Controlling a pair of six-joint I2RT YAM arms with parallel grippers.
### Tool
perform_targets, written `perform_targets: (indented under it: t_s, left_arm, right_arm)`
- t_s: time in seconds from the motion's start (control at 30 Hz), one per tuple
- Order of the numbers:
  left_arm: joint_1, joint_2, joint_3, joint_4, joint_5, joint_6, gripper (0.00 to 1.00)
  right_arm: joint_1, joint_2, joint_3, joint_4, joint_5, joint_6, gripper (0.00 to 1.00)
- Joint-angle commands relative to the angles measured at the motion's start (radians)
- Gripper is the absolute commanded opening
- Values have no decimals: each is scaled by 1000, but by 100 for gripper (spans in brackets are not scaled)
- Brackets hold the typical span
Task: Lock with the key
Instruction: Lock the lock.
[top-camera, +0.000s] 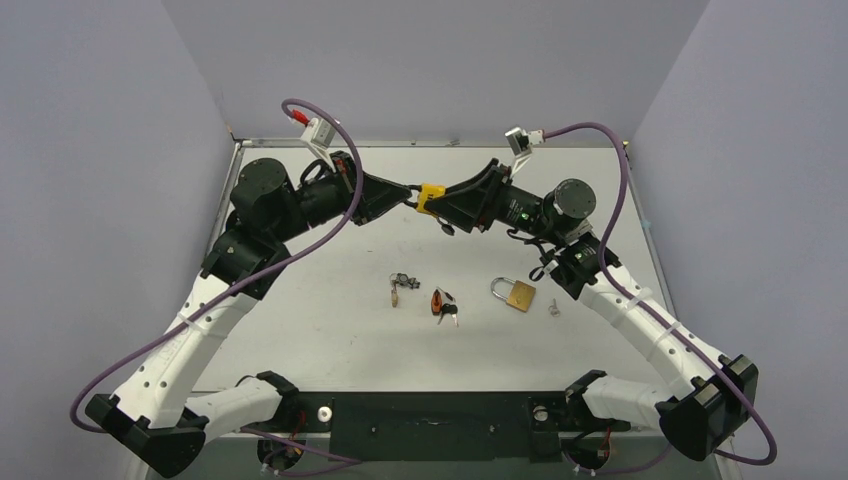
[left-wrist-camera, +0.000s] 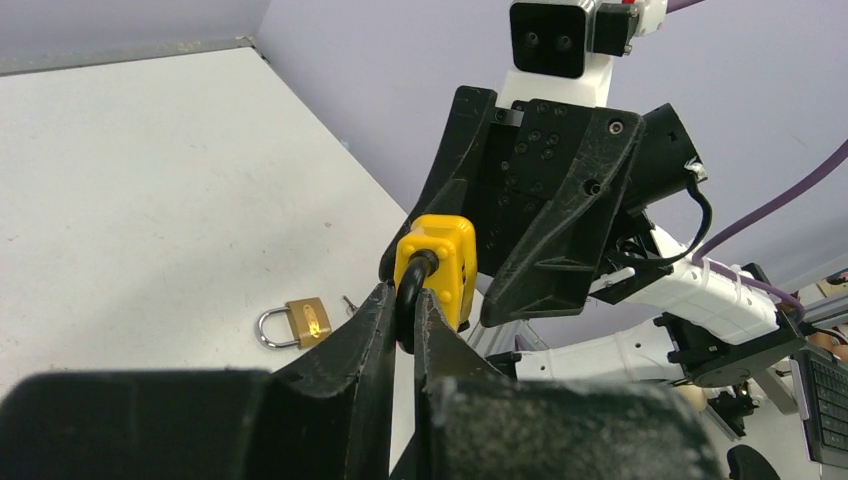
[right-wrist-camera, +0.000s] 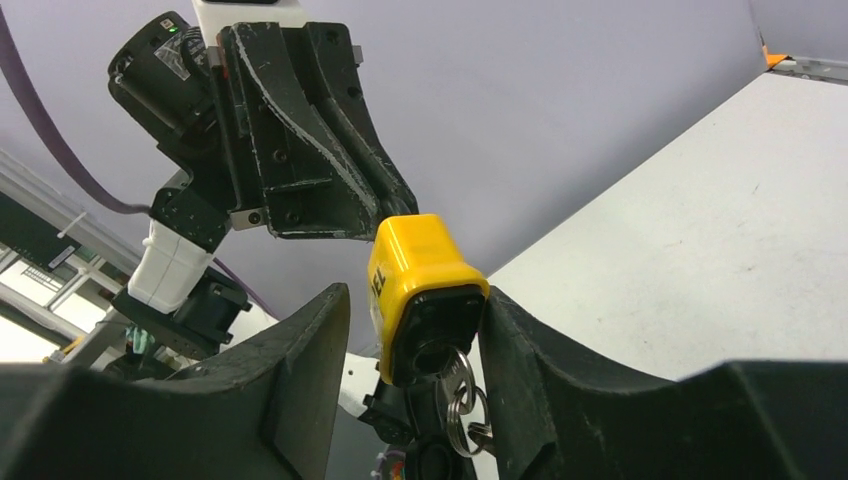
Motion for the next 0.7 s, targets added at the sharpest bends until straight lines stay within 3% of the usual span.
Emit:
perform_targets:
  t_s: [0.0, 0.4, 0.67]
  left_arm:
    - [6, 21, 45, 37, 44, -35, 0]
    - [40, 11, 40, 99, 80, -82, 0]
    - [58, -26, 30, 206, 119, -132, 0]
  right_arm:
    - [-9, -47, -13, 179, -61, 24, 50]
    - [-60, -59, -90, 332, -97, 121, 60]
    - [-88, -70, -134, 403, -113, 172, 58]
